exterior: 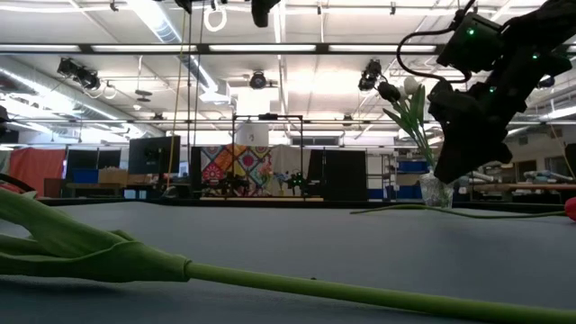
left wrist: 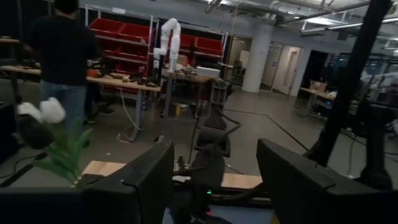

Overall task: Sort flowers into vase by color
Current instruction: Put the left red tulip into the yellow vase

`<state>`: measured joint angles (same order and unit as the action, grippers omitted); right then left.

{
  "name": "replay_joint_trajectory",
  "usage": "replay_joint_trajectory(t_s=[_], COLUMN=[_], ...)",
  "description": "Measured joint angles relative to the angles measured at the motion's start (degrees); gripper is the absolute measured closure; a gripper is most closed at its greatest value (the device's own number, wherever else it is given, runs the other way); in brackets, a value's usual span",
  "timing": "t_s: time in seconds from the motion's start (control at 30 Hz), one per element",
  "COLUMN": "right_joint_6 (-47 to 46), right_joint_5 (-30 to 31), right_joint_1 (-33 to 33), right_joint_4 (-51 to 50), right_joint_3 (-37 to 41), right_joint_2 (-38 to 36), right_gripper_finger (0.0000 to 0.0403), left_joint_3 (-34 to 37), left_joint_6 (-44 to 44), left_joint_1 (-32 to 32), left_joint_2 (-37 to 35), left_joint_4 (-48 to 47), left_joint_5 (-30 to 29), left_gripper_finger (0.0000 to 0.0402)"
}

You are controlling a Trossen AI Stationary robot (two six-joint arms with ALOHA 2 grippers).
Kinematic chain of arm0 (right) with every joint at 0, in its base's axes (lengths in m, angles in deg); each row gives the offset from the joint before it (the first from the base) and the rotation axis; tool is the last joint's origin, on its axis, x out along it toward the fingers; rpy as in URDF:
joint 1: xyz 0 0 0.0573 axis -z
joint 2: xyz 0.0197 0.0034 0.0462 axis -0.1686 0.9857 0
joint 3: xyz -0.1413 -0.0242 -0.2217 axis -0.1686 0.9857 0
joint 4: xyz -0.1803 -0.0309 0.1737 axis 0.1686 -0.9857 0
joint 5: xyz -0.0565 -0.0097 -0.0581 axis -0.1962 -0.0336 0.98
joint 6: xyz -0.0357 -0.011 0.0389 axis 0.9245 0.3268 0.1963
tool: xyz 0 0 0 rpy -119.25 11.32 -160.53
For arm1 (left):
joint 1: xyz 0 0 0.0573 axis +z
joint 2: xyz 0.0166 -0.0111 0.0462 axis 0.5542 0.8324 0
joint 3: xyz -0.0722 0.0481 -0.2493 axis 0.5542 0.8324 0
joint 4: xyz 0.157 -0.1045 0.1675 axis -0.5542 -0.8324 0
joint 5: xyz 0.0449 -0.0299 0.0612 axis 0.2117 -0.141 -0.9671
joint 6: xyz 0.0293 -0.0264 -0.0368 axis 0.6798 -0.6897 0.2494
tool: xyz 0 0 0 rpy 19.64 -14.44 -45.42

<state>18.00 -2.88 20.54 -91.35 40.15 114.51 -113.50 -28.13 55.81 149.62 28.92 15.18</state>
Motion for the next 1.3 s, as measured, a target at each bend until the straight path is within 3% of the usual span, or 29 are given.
replay_joint_trajectory(t_s=[0.17, 0.37, 0.5, 0.57, 0.7, 0.8, 0.93, 1.0, 1.3], right_joint_6=[-0.5, -2.8, -5.5, -7.2, -11.9, -13.1, -12.4, -10.8, -1.8], right_joint_5=[-1.2, -2.1, -3.8, -5.5, -9.0, -11.0, -11.5, -12.3, -15.3], right_joint_1=[0.0, -0.5, -1.7, -2.3, -3.1, -3.6, -3.8, -3.8, -2.2], right_joint_4=[-0.2, -0.2, -0.5, -1.3, -3.7, -5.0, -4.9, -4.7, -3.5], right_joint_3=[0.0, 0.0, 0.0, 0.0, 0.0, 0.0, 0.0, 0.0, 0.0], right_joint_2=[0.0, 0.0, 0.0, 0.0, 0.0, -0.1, -0.1, -0.1, -0.3], right_gripper_finger=[0.0277, 0.0277, 0.0277, 0.0277, 0.0277, 0.0277, 0.0277, 0.0277, 0.0277], left_joint_3=[0.0, 0.0, -0.1, -0.1, 0.0, 0.0, 0.0, 0.0, 1.6], left_joint_6=[-9.5, -14.5, -21.5, -30.6, -61.6, -83.2, -107.5, -113.1, -115.0], left_joint_1=[-2.4, -5.2, -8.7, -11.7, -19.7, -27.0, -35.6, -37.9, -38.4], left_joint_2=[0.0, 0.0, -0.1, -0.1, 0.0, 0.0, 0.2, 1.0, 10.7], left_joint_4=[-0.6, -5.3, -19.7, -31.1, -56.2, -69.2, -79.2, -81.9, -88.3], left_joint_5=[0.1, -0.5, -7.1, -15.7, -33.3, -40.7, -46.4, -46.2, -34.1], left_gripper_finger=[0.0166, 0.0166, 0.0166, 0.0166, 0.0166, 0.0166, 0.0166, 0.0166, 0.0166])
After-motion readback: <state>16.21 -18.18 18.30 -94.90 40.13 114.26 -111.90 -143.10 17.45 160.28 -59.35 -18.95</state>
